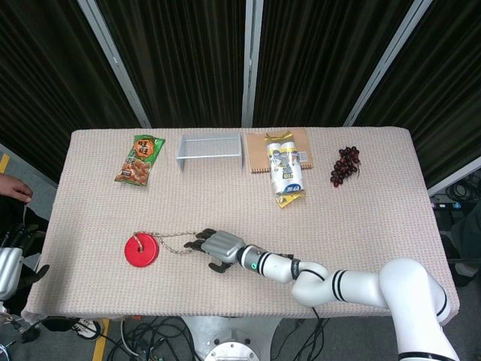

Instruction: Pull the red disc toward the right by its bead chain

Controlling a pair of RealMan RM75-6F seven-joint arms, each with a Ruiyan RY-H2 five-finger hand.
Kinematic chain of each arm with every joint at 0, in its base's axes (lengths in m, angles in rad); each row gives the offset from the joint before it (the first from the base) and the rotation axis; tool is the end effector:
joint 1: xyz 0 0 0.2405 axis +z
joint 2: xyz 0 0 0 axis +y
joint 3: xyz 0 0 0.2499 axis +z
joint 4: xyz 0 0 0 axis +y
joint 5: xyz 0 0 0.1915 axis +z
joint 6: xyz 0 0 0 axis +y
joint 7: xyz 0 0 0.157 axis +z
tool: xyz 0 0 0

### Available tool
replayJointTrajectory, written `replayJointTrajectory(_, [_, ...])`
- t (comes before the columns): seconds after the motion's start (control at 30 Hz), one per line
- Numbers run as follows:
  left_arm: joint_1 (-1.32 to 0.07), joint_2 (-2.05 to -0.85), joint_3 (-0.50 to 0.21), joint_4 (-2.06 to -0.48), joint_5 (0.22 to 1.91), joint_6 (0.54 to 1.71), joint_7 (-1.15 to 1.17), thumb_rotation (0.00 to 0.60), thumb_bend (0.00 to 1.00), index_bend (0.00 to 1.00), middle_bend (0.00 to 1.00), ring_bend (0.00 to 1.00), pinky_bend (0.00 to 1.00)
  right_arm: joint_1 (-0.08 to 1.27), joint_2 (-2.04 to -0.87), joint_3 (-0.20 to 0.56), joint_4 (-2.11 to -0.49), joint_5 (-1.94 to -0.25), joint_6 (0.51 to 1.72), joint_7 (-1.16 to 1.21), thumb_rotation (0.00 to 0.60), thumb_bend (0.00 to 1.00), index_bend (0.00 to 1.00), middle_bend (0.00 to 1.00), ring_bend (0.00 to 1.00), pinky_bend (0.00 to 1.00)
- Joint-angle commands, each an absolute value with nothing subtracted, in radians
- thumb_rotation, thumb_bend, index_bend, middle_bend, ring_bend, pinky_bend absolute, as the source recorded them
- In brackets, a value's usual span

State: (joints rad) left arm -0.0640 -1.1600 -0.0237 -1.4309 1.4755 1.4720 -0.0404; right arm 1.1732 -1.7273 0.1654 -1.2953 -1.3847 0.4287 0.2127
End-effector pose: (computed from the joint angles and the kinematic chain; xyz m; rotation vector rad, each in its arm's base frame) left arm -0.3376 0.1823 0.1751 -1.3869 -0.8743 -0.7805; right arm -0.0098 -0.3222 -0.1142 2.5862 -1.1139 0.8456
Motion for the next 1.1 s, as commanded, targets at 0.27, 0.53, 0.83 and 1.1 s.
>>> replayJointTrajectory(0.27, [-0.062,-1.161,-0.024,-1.427,1.475,1.471,-0.044,0.6,0.19,0.29,0.18,0.1,0.16,1.177,-1.724,0.17,-1.283,-1.368,0.439,0.221,0.6,0.52,0.0,0.49,0.07,0.0])
replayJointTrajectory(0.53, [-0.063,-1.164,-0.021,-1.422,1.475,1.463,-0.047,0.6,0.19,0.29,0.18,0.1,0.16,1.166,-1.71,0.159,-1.281,-1.355,0.451,0.211,0.6,0.54,0.0,0.54,0.15,0.0])
replayJointTrajectory(0.83, [-0.065,-1.163,-0.014,-1.418,1.484,1.454,-0.058,0.6,0.19,0.29,0.17,0.1,0.16,1.14,-1.688,0.151,-1.298,-1.342,0.491,0.192,0.6,0.61,0.26,0.61,0.38,0.43])
replayJointTrajectory(1.1, [-0.066,-1.162,-0.014,-1.42,1.485,1.453,-0.057,0.6,0.19,0.29,0.16,0.1,0.16,1.083,-1.703,0.176,-1.305,-1.321,0.612,0.195,0.6,0.9,0.82,0.75,0.8,0.91])
